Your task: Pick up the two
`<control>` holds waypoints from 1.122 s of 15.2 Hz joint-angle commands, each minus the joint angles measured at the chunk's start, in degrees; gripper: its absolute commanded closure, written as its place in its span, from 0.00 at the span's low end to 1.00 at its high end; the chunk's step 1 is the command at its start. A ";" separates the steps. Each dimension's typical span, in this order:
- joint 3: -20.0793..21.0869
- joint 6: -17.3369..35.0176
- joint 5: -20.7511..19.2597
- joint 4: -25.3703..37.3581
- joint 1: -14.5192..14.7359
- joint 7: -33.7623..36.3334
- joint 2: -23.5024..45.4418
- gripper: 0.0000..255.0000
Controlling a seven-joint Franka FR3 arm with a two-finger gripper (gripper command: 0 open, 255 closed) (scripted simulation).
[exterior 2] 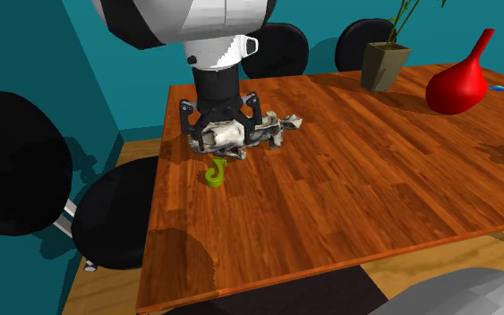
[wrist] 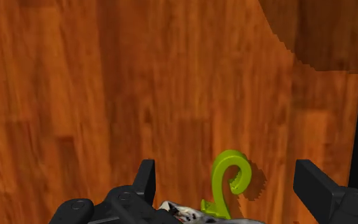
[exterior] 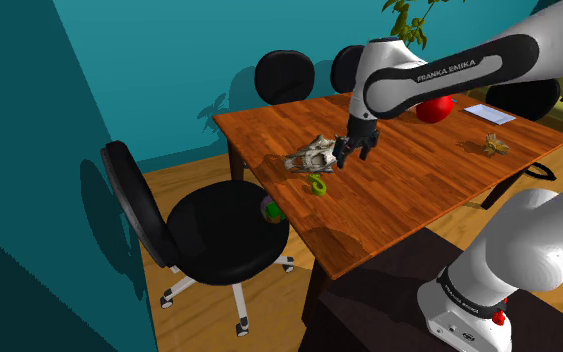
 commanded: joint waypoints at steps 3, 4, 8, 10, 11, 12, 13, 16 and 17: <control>-0.04 7.80 0.95 1.58 0.41 0.52 8.69 0.00; -0.03 9.58 1.24 2.20 0.52 0.62 10.96 0.00; 0.10 16.03 2.58 5.52 0.89 0.85 20.20 0.00; 0.24 18.80 3.33 7.66 1.01 0.86 24.85 0.00; 0.30 19.45 3.52 8.25 1.02 0.86 26.02 0.00; 0.31 20.21 3.60 8.12 1.01 0.81 26.65 0.00; 0.33 20.97 3.67 8.00 1.00 0.75 27.30 0.00; 0.40 23.24 3.92 7.73 0.96 0.57 29.30 0.00; 0.42 23.99 4.01 7.67 0.95 0.51 29.98 0.00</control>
